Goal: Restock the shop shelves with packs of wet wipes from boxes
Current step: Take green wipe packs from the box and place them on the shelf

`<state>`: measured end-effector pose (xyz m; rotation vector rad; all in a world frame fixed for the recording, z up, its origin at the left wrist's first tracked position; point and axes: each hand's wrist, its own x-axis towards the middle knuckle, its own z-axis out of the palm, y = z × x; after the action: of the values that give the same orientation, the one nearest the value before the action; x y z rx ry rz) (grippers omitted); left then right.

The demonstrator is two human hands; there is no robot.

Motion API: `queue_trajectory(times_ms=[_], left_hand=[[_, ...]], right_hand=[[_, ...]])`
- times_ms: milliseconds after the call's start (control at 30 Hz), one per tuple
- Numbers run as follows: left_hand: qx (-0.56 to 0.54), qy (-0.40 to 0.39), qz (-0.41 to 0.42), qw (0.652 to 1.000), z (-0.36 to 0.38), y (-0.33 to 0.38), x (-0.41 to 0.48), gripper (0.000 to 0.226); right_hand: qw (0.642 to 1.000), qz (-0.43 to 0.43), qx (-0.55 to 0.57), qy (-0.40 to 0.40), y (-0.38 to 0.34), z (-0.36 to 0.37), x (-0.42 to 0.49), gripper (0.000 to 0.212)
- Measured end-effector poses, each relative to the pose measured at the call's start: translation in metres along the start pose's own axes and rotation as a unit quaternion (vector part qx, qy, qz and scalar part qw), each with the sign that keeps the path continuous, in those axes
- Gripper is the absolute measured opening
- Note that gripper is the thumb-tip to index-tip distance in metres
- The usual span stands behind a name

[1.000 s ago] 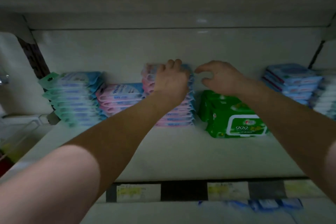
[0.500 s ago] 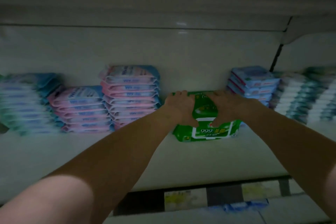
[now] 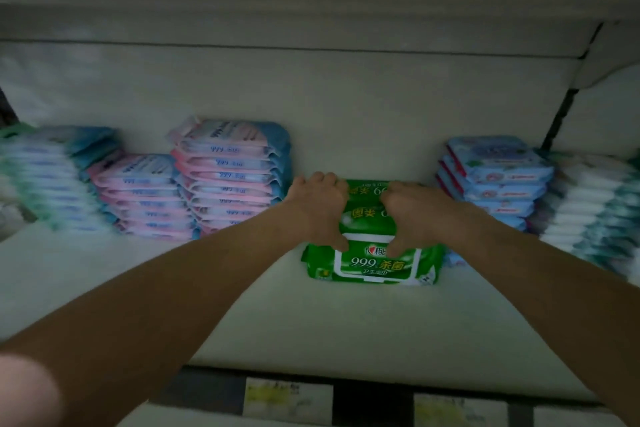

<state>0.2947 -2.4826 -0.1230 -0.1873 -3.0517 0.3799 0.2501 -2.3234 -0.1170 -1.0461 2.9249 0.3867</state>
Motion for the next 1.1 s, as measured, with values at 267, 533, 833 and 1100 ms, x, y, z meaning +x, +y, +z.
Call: queue_trajectory(times_ms=[267, 533, 833, 1100], left_hand=[[-0.035, -0.162, -0.025, 0.986, 0.008, 0.008, 0.033, 0.142], [0.012, -0.133, 0.008, 0.991, 0.007, -0.001, 0.027, 0.134], [0.030, -0.152, -0.006, 0.988, 0.007, -0.018, 0.025, 0.135], [-0.055, -0.142, -0.047, 0.987, 0.024, -0.016, 0.019, 0.138]], right_hand=[[0.993, 0.040, 0.030, -0.106, 0.017, 0.010, 0.011, 0.136], [0.999, 0.015, 0.038, -0.026, 0.013, 0.027, 0.011, 0.128], [0.998, -0.021, 0.055, 0.014, -0.007, 0.027, 0.025, 0.124], [0.996, -0.072, 0.023, 0.050, 0.002, 0.039, 0.011, 0.124]])
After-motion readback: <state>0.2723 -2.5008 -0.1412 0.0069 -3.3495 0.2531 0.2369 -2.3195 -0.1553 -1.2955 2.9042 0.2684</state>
